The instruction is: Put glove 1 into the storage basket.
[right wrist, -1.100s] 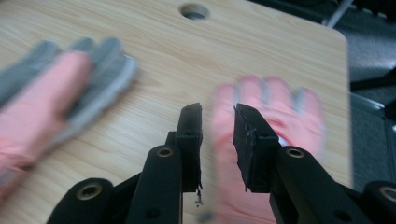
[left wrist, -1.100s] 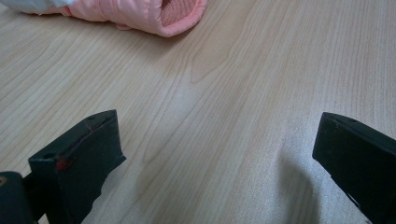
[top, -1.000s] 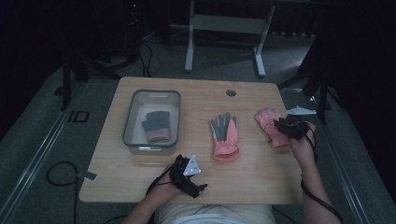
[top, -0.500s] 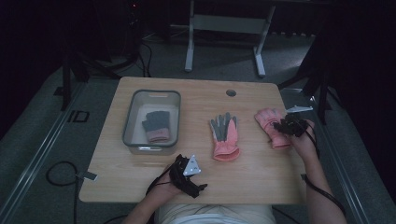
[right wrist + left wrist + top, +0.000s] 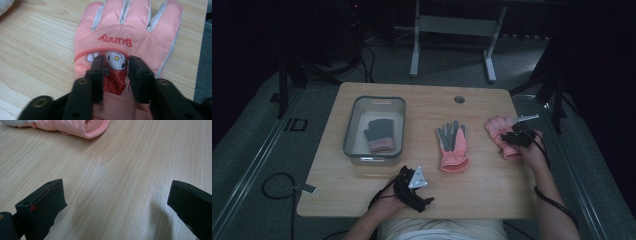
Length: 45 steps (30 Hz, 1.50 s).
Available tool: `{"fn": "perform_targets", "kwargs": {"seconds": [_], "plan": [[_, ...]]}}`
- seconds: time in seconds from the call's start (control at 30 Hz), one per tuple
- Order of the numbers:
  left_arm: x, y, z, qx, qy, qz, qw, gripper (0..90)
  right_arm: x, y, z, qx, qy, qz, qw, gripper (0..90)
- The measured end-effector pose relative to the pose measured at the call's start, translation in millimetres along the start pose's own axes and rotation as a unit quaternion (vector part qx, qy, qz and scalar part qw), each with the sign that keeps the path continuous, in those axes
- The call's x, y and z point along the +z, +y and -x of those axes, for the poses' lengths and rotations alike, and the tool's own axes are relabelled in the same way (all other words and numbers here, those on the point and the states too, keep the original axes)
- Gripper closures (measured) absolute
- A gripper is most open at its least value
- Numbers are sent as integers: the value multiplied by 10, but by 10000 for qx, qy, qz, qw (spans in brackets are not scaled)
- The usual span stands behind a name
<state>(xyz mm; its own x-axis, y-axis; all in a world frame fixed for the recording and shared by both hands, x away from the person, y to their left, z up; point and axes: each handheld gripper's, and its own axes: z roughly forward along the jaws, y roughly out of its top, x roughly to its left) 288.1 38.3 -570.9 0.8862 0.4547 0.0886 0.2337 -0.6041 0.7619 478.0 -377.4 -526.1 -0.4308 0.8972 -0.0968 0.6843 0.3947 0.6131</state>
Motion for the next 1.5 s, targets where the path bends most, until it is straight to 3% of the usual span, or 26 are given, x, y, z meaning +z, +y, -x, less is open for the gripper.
{"fn": "perform_targets", "kwargs": {"seconds": [0.1, 0.2, 0.3, 0.4, 0.67, 0.83, 0.93, 1.07, 1.5], "plan": [[3, 0, 1, 1, 6, -9, 10000, 10, 2, -11, 0, 116, -8, 24, 9999, 811], [3, 1, -1, -7, 10, -9, 10000, 10, -7, -18, -10, 193, -62, 78, 9998, 844], [-1, 0, -3, -6, 11, -3, 10000, 9, -120, 17, -51, 371, -203, 161, 9990, 869], [2, 3, -6, -23, 22, 3, 10000, 9, -283, 62, -131, 571, -159, 285, 9978, 872], [0, 2, -4, -30, 14, 16, 10000, 9, -770, 143, -562, 935, -129, 709, 9930, 872], [-7, 6, 4, -3, 38, 42, 10000, 10, -908, 141, -837, 1143, -202, 893, 9892, 871], [-9, 5, 2, -11, 46, 44, 10000, 10, -893, 122, -940, 1300, -249, 945, 9867, 871], [-7, 2, 1, -19, 37, 53, 10000, 10, -765, 76, -1010, 1397, -358, 806, 9863, 872], [-3, 1, 3, -3, 27, 17, 10000, 9, -258, -47, -982, 1564, -471, 385, 9858, 853]]}}
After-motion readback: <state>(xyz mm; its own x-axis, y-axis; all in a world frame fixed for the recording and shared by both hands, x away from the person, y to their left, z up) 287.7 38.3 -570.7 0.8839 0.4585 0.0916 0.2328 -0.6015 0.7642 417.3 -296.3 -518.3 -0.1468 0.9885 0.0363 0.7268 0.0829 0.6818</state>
